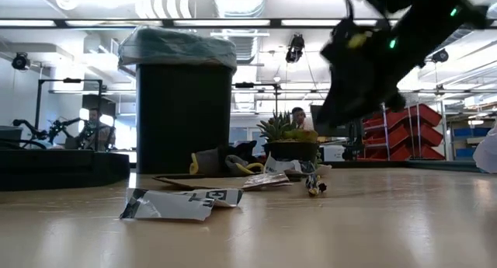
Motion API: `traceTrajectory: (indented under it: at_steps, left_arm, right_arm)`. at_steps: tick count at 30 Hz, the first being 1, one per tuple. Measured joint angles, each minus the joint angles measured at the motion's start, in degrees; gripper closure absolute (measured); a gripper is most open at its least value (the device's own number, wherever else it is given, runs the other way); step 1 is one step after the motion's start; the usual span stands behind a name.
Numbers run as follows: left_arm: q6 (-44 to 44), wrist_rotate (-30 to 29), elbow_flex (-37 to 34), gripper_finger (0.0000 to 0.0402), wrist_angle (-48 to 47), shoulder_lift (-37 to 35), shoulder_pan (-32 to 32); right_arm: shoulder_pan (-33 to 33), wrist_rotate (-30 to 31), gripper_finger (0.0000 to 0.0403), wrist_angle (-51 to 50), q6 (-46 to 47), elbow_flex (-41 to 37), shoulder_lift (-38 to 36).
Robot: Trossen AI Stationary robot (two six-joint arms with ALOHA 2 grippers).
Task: Place trash/remove bag and relplace
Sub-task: Put the black paper into the trash bin
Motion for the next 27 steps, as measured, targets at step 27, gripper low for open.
traceTrajectory:
  at_steps: [27]
  left_arm:
    - [-18.9, 6.2, 0.0, 0.0274, -8.3, 0.5, -8.2]
  right_arm:
    - [-5.5, -1.1, 0.0332, 14.4, 7.7, 0.7, 20.5]
